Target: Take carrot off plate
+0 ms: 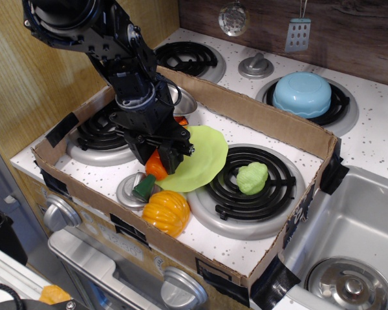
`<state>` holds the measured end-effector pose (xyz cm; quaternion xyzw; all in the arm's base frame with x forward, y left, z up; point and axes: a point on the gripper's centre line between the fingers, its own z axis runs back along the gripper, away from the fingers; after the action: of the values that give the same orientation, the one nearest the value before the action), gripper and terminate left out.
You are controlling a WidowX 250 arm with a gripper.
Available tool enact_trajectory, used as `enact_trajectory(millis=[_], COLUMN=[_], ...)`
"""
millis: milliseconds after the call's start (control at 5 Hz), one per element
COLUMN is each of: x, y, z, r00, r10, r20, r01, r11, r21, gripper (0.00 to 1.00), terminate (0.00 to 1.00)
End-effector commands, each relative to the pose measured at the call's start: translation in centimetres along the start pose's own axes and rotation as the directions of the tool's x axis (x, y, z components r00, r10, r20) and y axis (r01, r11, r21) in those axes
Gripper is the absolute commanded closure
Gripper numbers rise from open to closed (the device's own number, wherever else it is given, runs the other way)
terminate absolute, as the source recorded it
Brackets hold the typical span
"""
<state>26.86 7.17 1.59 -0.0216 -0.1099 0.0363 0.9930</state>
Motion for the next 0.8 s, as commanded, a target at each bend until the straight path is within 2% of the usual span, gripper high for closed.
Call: enact_trajectory(millis=[0,200,400,600], x=[0.2,-0.7,-1.1,-1.3], y=[0.5,0.3,0.6,1.0], z=[0.3,1.6,3.0,3.4], r00=[0.998,0.992,0.953,0.883], r10=[-0.026,-0.128,-0.300,-0.465], r20=[0.050,0.007,-0.045,-0.066], r01=[0.027,0.128,0.295,0.451], r11=[0.999,0.989,0.950,0.879], r21=[-0.030,-0.072,-0.102,-0.155], gripper=[1.00,1.00,1.00,1.00], terminate=[0.00,0.00,0.00,0.00])
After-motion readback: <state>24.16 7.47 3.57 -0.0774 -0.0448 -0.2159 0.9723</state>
